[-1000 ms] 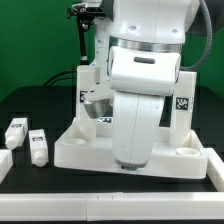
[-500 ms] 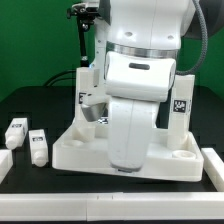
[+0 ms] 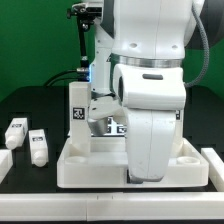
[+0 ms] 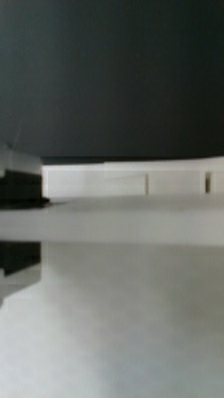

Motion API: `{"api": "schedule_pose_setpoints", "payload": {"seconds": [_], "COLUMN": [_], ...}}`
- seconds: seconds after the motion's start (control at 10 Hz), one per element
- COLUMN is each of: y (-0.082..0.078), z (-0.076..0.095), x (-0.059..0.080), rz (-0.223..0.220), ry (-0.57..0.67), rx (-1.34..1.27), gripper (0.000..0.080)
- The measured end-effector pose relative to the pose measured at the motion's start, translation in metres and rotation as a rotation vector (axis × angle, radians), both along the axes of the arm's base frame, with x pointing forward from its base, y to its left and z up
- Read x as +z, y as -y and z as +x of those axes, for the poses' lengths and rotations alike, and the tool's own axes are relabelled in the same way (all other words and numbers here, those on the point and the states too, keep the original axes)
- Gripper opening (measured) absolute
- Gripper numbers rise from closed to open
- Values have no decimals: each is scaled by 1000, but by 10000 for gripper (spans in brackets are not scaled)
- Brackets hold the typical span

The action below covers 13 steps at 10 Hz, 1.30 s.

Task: Assemble desk

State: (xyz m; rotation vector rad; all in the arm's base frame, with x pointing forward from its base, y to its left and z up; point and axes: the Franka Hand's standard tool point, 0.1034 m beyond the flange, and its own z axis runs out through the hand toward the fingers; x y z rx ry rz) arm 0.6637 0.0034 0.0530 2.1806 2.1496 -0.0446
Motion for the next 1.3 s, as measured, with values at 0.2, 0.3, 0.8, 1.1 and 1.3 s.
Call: {"api": "schedule_pose_setpoints", "payload": {"seconds": [0.2,0.3,0.8,1.1,1.3], "y": [-11,-15,-5,-7,-11], "z": [-7,-13,-13,-14,-12], "x": [-4,-8,-16,-23,-23], "rz": [-2,1,0,3,5], "ry": [8,-1,-2,7,8], "rx": [-67,-115,-122,-117,-121], "gripper": [54,54,54,54,54]}}
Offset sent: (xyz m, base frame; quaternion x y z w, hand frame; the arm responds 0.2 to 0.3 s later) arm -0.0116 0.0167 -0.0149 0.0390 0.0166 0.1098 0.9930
